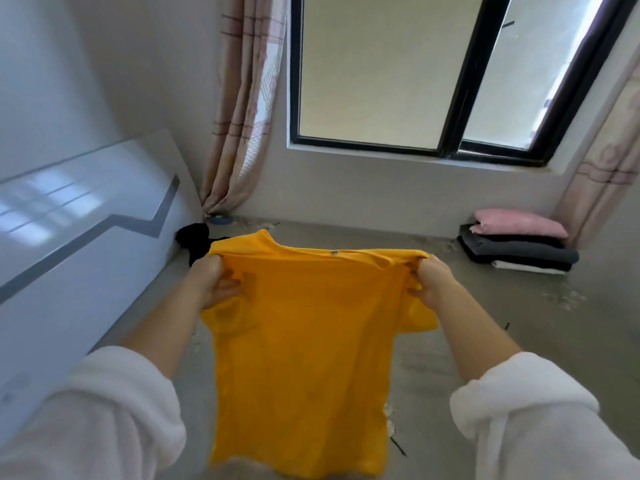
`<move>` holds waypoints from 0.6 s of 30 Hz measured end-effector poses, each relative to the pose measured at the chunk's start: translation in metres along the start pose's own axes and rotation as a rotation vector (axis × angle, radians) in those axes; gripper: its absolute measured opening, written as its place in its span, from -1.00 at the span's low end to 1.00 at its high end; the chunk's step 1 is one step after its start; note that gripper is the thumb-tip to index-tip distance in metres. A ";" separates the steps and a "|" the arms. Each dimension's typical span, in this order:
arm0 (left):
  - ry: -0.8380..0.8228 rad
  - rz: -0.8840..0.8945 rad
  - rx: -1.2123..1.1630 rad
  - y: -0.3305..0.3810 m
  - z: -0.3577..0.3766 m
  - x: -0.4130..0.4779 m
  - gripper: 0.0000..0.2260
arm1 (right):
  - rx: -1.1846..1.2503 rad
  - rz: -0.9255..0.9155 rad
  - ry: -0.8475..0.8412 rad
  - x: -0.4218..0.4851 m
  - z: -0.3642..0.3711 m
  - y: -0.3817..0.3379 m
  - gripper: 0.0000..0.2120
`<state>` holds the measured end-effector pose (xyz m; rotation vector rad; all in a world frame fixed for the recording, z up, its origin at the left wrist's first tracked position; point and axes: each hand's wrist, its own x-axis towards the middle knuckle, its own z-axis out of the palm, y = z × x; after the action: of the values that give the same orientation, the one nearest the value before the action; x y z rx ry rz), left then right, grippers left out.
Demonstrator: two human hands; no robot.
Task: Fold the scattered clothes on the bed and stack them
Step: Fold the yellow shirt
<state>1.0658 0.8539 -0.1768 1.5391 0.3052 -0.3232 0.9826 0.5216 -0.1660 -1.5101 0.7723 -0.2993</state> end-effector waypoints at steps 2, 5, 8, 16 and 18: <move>0.017 0.182 0.026 0.015 0.007 0.010 -0.86 | -0.053 -0.155 0.085 0.010 0.000 -0.018 -0.75; 0.077 0.435 0.084 0.046 0.010 0.016 -0.70 | -0.188 -0.441 0.169 0.011 -0.008 -0.044 -0.78; 0.205 0.550 0.059 0.063 0.008 0.017 -0.68 | -0.246 -0.677 0.217 0.002 -0.019 -0.048 -0.85; 0.191 0.623 0.277 -0.052 -0.033 0.015 -0.68 | -0.423 -0.736 0.214 -0.017 -0.048 0.061 -0.81; 0.165 0.594 0.408 -0.100 -0.051 0.019 -0.63 | -0.470 -0.684 0.165 -0.027 -0.054 0.096 -0.89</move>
<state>1.0452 0.9039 -0.2768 1.9792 -0.1085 0.2263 0.9031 0.5041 -0.2442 -2.1981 0.4402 -0.8005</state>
